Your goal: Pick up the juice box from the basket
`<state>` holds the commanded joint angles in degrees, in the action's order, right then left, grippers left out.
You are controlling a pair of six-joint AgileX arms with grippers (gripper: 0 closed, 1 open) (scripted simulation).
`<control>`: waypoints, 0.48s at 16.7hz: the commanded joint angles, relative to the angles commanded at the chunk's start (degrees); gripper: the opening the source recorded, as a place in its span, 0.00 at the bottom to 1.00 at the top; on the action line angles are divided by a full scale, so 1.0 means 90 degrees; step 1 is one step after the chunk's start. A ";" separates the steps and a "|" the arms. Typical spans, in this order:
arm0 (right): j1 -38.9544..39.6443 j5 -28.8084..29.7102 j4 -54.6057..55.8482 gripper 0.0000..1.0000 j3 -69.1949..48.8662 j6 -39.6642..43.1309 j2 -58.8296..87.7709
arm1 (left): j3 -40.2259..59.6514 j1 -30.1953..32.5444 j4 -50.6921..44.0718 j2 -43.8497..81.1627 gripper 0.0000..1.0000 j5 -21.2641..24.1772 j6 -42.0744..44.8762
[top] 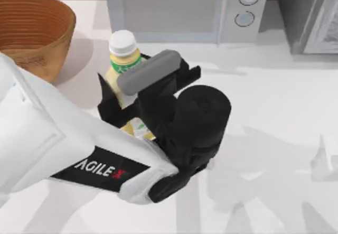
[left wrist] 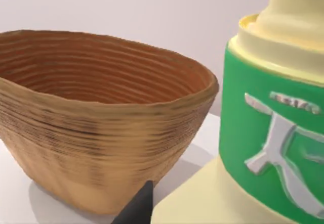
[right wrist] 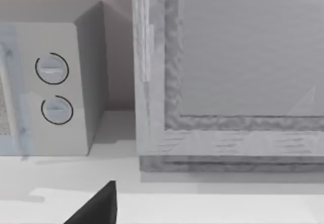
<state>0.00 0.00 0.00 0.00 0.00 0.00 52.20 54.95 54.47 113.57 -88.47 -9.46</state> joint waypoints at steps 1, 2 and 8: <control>0.0000 0.0000 0.0000 1.00 0.0000 0.0000 0.0000 | -0.0093 -0.0054 0.0664 0.0093 0.00 0.0060 0.0427; 0.0000 0.0000 0.0000 1.00 0.0000 0.0000 0.0000 | -0.0188 -0.0111 0.1293 0.0176 0.00 0.0126 0.0845; 0.0000 0.0000 0.0000 1.00 0.0000 0.0000 0.0000 | -0.0675 -0.0417 0.3813 0.0486 0.00 0.0505 0.2816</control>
<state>0.00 0.00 0.00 0.00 0.00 0.00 46.13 51.20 88.78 117.95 -83.92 15.88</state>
